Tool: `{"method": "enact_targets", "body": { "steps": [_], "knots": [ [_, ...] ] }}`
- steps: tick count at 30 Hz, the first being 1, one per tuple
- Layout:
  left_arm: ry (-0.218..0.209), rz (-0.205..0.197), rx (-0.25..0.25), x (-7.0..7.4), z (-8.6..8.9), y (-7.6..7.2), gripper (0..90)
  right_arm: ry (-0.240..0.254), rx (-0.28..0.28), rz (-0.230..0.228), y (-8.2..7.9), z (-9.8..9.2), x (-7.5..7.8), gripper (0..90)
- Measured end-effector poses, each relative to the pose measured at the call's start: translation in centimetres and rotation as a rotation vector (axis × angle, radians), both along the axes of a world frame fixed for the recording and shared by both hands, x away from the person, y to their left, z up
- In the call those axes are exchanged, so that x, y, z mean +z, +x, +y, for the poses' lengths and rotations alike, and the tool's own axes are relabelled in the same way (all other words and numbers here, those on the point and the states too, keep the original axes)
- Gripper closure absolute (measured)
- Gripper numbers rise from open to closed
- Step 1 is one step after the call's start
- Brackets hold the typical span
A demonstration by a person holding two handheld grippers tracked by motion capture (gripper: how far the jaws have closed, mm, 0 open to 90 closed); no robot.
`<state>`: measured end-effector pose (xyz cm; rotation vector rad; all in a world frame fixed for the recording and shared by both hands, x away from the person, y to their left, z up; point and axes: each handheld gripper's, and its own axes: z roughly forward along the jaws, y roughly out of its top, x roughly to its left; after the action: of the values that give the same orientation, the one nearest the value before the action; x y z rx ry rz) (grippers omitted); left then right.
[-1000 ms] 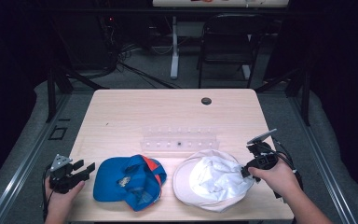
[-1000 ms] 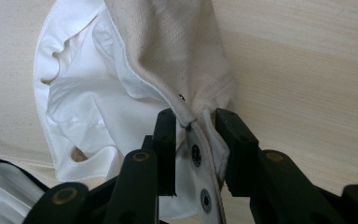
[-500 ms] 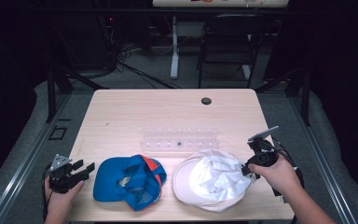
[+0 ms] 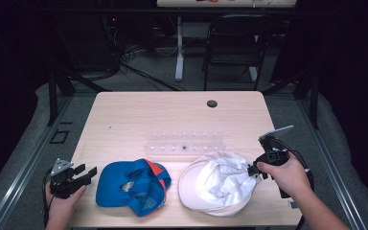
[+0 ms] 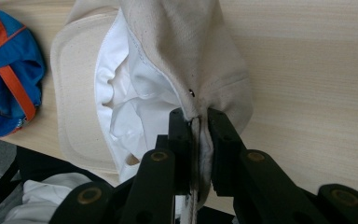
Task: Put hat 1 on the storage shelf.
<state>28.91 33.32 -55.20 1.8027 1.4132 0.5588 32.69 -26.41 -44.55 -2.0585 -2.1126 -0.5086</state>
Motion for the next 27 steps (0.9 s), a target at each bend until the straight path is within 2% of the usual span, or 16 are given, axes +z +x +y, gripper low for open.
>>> {"method": "enact_targets", "body": {
  "steps": [5, 6, 8, 9, 10, 13, 14, 15, 16, 20, 21, 22, 24, 25, 26, 27],
  "knots": [
    [-0.002, -0.001, -0.006, 0.0, 0.0, 0.0, 46.6, -0.01, 0.018, 0.008, -0.1, 0.0, 0.5, 81.1],
    [-0.002, -0.002, -0.006, 0.0, 0.0, 0.0, 46.6, -0.001, 0.031, 0.021, -0.1, -0.1, 0.8, 81.2],
    [-0.01, -0.011, 0.0, -0.1, 0.0, 0.0, 46.6, 0.002, 0.009, 0.013, -0.3, 0.0, 1.1, 81.2],
    [-0.009, -0.011, 0.001, -0.1, 0.0, 0.0, 46.6, -0.007, 0.023, 0.022, -0.3, -0.1, 1.4, 81.2],
    [-0.01, -0.011, 0.001, -0.1, 0.0, 0.0, 46.6, -0.002, 0.006, 0.009, -0.4, 0.0, 1.4, 81.2],
    [-0.01, -0.011, 0.001, -0.1, 0.0, 0.0, 46.6, -0.002, 0.02, 0.025, -0.5, -0.2, 1.7, 81.2],
    [-0.008, -0.012, -0.002, -0.1, -0.1, 0.0, 46.6, 0.049, -0.005, 0.041, -0.6, -0.4, 1.7, 81.2],
    [-0.008, -0.012, -0.002, -0.1, -0.1, 0.0, 46.6, 0.049, -0.005, 0.041, -0.6, -0.4, 1.7, 81.2],
    [-0.001, -0.003, -0.01, 0.0, -0.1, 0.0, 46.6, 0.101, -0.011, 0.064, -0.6, -0.9, 1.8, 81.3],
    [-0.006, -0.012, -0.005, -0.1, -0.1, 0.0, 46.6, 0.184, -0.022, 0.078, -0.6, -1.4, 1.8, 81.4],
    [-0.006, -0.012, -0.005, -0.1, -0.1, 0.0, 46.6, 0.184, -0.022, 0.078, -0.6, -1.4, 1.8, 81.4],
    [-0.007, -0.009, -0.003, -0.1, -0.1, 0.0, 46.6, 0.236, -0.046, 0.075, -0.7, -1.4, 1.8, 81.4],
    [-0.01, -0.01, -0.003, -0.2, -0.1, 0.0, 46.6, 0.28, -0.046, 0.091, -0.7, -1.5, 2.1, 81.4],
    [-0.01, -0.01, -0.003, -0.2, -0.1, 0.0, 46.6, 0.28, -0.046, 0.091, -0.7, -1.5, 2.1, 81.4],
    [-0.009, -0.011, -0.004, -0.1, -0.1, 0.0, 46.6, 0.338, -0.054, 0.088, -0.8, -1.5, 2.3, 81.4],
    [-0.009, -0.011, -0.004, -0.1, -0.1, 0.0, 46.6, 0.338, -0.054, 0.088, -0.8, -1.5, 2.3, 81.4]
  ]
}}
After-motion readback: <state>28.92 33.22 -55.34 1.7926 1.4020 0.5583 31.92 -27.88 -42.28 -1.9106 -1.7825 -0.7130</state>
